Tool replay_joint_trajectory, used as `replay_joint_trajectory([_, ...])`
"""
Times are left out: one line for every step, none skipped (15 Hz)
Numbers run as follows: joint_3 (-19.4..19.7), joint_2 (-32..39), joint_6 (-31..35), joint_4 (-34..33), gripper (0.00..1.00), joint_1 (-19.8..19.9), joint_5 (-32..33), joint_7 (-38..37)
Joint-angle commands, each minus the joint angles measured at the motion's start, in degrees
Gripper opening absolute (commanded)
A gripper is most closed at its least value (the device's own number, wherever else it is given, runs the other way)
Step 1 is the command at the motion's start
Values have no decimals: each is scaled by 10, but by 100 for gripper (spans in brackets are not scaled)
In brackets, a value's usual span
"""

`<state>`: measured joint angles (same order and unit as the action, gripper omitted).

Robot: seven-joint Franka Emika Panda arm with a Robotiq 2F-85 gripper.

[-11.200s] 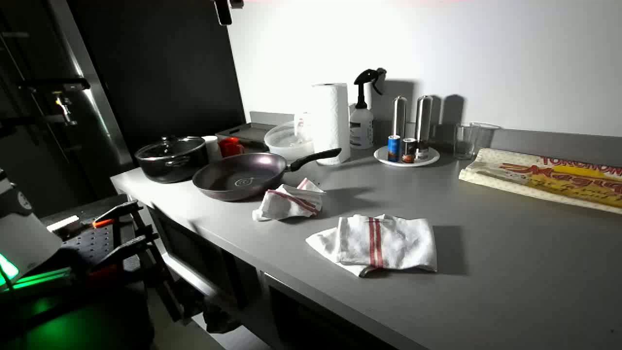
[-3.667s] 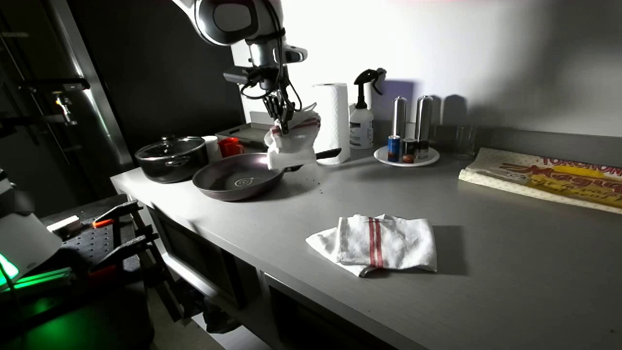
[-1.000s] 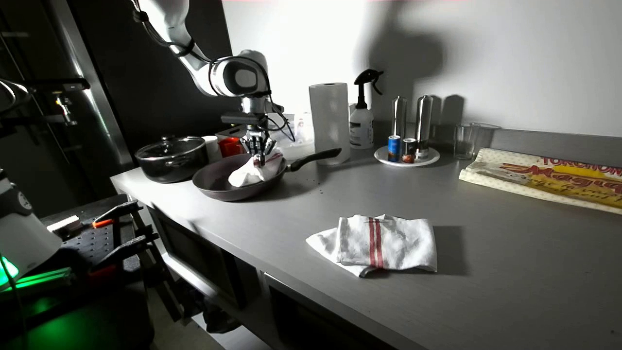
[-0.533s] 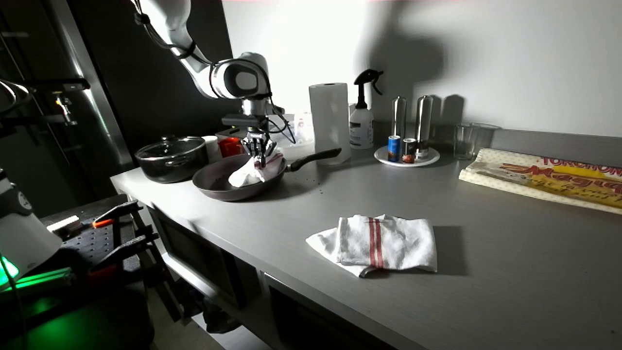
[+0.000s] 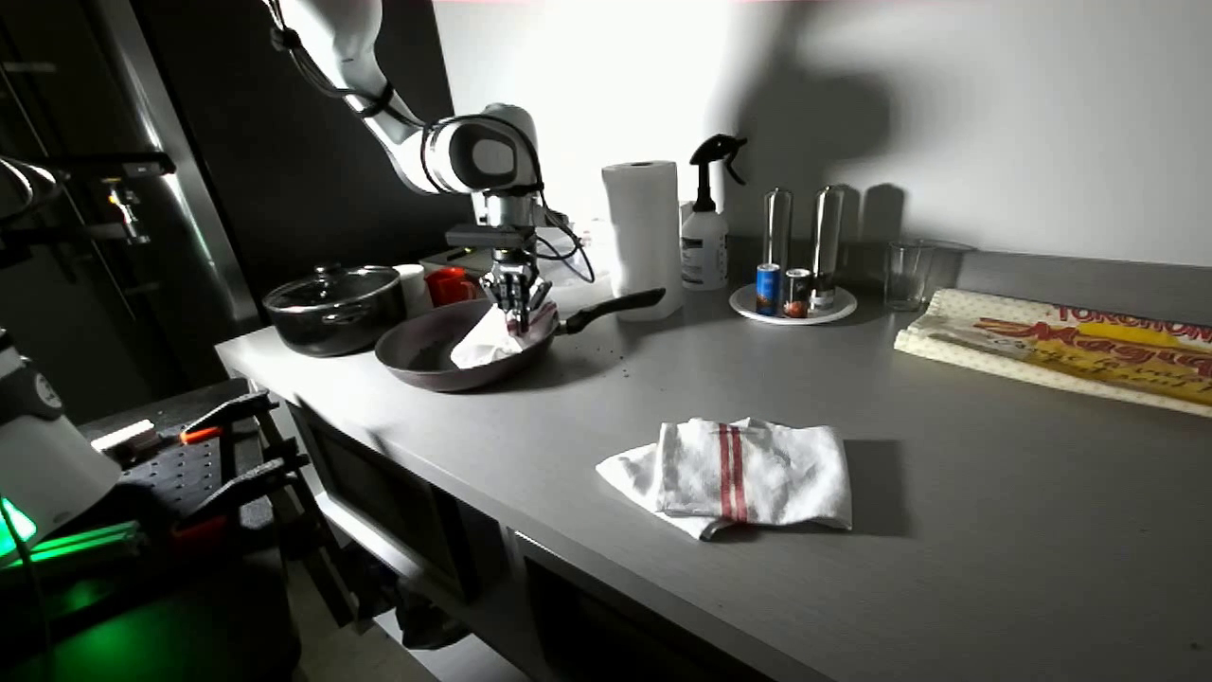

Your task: Clean the pan

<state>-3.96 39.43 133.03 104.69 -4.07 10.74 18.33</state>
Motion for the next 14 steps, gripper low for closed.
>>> replay_joint_trajectory([10, 42, -30, -50, 4, 3, 33, 27])
replay_joint_trajectory([10, 51, -33, -58, 4, 5, 38, 36])
replay_joint_trajectory([10, 61, -36, -66, 4, 5, 44, 43])
replay_joint_trajectory([10, 71, -39, -75, 4, 3, 50, 47])
replay_joint_trajectory([9, 81, -44, -84, 4, 1, 55, 52])
replay_joint_trajectory([9, 90, -50, -94, 4, -3, 60, 55])
replay_joint_trajectory([8, 97, -62, -104, 4, -7, 65, 57])
replay_joint_trajectory([7, 100, -71, -111, 4, -11, 71, 59])
replay_joint_trajectory([6, 103, -77, -115, 4, -17, 79, 59])
replay_joint_trajectory([5, 105, -81, -118, 4, -23, 87, 61])
replay_joint_trajectory([4, 107, -86, -120, 4, -29, 96, 63])
replay_joint_trajectory([3, 108, -87, -120, 4, -35, 106, 62])
replay_joint_trajectory([1, 109, -87, -118, 4, -45, 119, 63])
replay_joint_trajectory([-1, 109, -89, -116, 4, -51, 129, 65])
